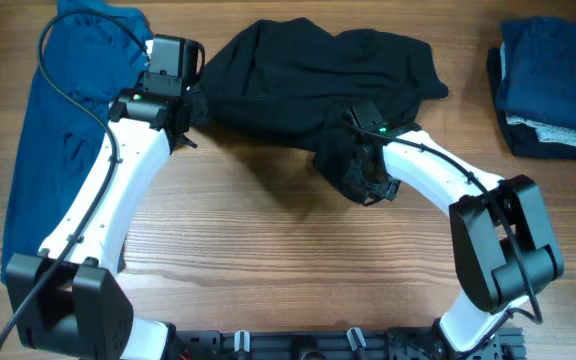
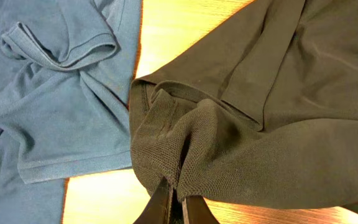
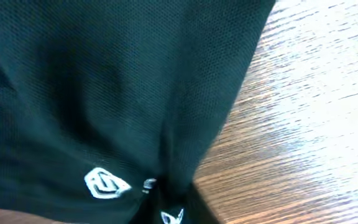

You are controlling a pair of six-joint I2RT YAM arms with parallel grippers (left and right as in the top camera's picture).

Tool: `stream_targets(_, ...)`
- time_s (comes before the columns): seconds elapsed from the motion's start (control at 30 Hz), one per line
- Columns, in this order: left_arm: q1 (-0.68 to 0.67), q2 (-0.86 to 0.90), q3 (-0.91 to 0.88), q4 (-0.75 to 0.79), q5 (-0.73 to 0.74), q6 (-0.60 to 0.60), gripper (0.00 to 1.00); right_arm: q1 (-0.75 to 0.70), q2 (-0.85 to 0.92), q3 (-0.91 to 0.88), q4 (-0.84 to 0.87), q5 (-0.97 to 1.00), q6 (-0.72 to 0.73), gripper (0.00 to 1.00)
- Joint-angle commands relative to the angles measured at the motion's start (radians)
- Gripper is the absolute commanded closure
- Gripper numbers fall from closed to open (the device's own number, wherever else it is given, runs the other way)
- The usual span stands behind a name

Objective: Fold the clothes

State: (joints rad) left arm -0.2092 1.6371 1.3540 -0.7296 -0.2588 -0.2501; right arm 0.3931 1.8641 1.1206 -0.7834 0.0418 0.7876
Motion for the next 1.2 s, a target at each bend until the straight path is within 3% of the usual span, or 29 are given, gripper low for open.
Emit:
stream_targets(0.0, 0.005, -0.005, 0.008, -0.006, 0.008, -0.021, 0.96, 0.003, 0.019, -0.016, 0.007, 0.002, 0.000, 0.96)
stream_targets(0.07, 0.005, -0.005, 0.008, -0.009, 0.008, -0.020, 0.96, 0.000, 0.015, -0.007, 0.012, 0.002, -0.003, 0.96)
stream_targets(0.2, 0.005, -0.037, 0.044, -0.039, 0.009, -0.020, 0.96, -0.077, -0.054, 0.173, -0.114, -0.039, -0.166, 0.96)
stream_targets(0.33, 0.005, -0.119, 0.174, -0.125, 0.008, -0.018, 0.96, -0.200, -0.132, 0.496, -0.318, -0.051, -0.309, 0.96)
stream_targets(0.53, 0.005, -0.265, 0.282, -0.118, -0.062, 0.011, 0.96, -0.317, -0.155, 1.048, -0.581, -0.054, -0.471, 0.96)
stream_targets(0.77, 0.005, -0.456, 0.294, -0.043, -0.113, 0.010, 0.96, -0.433, -0.157, 1.538, -0.785, -0.013, -0.523, 0.96)
stream_targets(0.97, 0.005, -0.578, 0.294, 0.043, -0.113, 0.010, 0.96, -0.464, -0.186, 1.646, -0.796, -0.013, -0.547, 0.96)
stream_targets(1.17, 0.005, -0.460, 0.294, 0.059, -0.113, 0.010, 0.96, -0.464, -0.147, 1.646, -0.730, -0.012, -0.606, 0.96)
